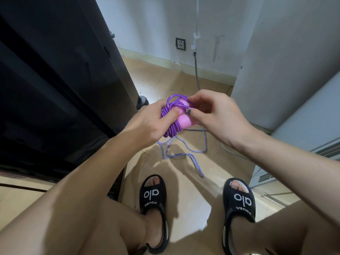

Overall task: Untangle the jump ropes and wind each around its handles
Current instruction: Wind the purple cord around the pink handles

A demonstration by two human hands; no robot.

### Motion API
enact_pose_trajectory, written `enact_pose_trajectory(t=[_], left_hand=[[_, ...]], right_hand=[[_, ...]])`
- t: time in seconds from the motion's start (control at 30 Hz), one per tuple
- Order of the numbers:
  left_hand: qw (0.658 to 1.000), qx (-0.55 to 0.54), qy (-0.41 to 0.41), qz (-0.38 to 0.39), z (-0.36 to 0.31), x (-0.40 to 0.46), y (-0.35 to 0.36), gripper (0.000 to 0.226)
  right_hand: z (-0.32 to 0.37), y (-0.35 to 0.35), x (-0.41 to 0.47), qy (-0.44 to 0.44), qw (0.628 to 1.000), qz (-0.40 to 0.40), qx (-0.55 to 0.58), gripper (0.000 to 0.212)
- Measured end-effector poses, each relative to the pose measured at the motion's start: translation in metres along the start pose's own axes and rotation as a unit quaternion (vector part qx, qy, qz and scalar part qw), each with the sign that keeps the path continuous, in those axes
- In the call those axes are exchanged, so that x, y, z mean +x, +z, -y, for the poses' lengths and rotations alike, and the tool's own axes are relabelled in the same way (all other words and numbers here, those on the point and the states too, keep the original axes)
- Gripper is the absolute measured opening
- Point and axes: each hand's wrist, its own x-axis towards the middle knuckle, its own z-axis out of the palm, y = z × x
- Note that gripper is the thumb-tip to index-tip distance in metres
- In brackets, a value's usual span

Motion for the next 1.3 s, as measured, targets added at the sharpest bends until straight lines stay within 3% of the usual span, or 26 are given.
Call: enact_pose_trajectory(t=[0.1, 0.2, 0.4, 0.57, 0.8, 0.93, 1.07, 1.3], left_hand=[[1.0, 0.016, -0.01, -0.018, -0.002, 0.0, 0.002, 0.034], [0.999, 0.031, -0.02, -0.031, -0.004, 0.002, 0.003, 0.034], [0.996, 0.069, -0.024, -0.048, -0.009, 0.003, 0.002, 0.037], [0.993, 0.103, -0.024, -0.054, -0.013, 0.001, 0.003, 0.039], [0.994, 0.092, -0.015, -0.051, -0.013, 0.003, 0.003, 0.033], [0.993, 0.1, -0.03, -0.045, -0.008, 0.004, 0.004, 0.034], [0.993, 0.1, -0.045, -0.039, -0.005, 0.004, 0.003, 0.038], [0.993, 0.089, -0.066, -0.043, -0.001, 0.007, 0.001, 0.039]], right_hand=[[-0.002, 0.005, 0.0, -0.021, 0.999, -0.038, -0.006, 0.018], [-0.002, 0.009, -0.001, -0.097, 0.991, -0.07, -0.064, 0.019], [-0.003, 0.007, 0.003, -0.184, 0.974, -0.077, -0.105, 0.027], [-0.003, 0.01, 0.005, -0.143, 0.983, -0.09, -0.071, 0.031], [0.0, 0.012, 0.003, -0.178, 0.976, -0.09, -0.09, 0.032], [0.005, 0.011, 0.008, -0.127, 0.988, -0.061, -0.067, 0.04], [0.005, 0.01, 0.008, -0.09, 0.99, -0.017, -0.11, 0.035], [0.001, 0.02, 0.004, -0.097, 0.99, 0.015, -0.097, 0.027]])
